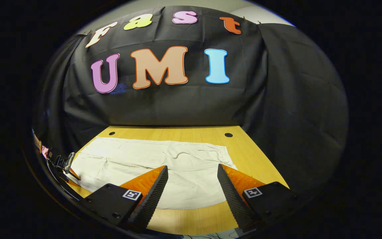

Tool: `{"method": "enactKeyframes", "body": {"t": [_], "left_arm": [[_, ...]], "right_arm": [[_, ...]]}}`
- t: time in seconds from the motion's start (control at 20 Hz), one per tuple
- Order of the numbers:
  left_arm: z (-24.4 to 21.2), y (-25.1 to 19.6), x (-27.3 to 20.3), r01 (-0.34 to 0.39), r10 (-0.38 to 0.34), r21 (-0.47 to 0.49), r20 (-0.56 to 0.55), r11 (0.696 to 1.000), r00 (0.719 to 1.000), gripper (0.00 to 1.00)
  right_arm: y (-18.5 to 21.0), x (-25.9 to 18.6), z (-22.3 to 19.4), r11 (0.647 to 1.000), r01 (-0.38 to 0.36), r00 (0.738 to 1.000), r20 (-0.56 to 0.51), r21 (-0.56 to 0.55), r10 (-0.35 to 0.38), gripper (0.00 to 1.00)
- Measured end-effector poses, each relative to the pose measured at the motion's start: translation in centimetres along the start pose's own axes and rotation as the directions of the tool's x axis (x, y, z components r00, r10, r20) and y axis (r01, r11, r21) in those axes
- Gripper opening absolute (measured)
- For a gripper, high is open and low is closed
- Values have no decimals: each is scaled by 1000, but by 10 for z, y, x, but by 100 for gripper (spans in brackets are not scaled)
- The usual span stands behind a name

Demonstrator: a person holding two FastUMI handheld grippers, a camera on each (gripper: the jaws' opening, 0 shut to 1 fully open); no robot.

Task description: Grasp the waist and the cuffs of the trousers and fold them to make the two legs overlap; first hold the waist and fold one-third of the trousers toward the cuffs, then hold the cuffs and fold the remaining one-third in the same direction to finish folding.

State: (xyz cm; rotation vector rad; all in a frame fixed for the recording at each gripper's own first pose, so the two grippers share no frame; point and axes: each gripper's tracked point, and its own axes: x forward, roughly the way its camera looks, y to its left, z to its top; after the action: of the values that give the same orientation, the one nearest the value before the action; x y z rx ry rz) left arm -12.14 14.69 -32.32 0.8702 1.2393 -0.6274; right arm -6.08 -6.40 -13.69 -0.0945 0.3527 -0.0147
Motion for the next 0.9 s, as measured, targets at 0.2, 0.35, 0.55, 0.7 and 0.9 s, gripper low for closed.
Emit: {"method": "enactKeyframes", "body": {"t": [0.2,0.35,0.55,0.7,0.9], "left_arm": [[1,9,0,-8,9,22,-26,1000,1000,49],[2,15,2,-28,29,62,-27,998,999,4],[2,16,4,-19,23,71,-53,997,998,0],[2,16,3,-4,8,50,-70,999,998,0],[2,16,4,-1,5,47,-90,999,996,0]], "right_arm": [[4,12,-4,998,-47,999,-24,-31,46,93],[7,23,-12,993,-97,994,-53,-71,94,93],[3,37,-37,968,-188,976,-138,-164,166,94],[-5,46,-66,920,-275,949,-231,-280,214,96],[-23,55,-114,803,-402,888,-401,-441,225,96]]}}
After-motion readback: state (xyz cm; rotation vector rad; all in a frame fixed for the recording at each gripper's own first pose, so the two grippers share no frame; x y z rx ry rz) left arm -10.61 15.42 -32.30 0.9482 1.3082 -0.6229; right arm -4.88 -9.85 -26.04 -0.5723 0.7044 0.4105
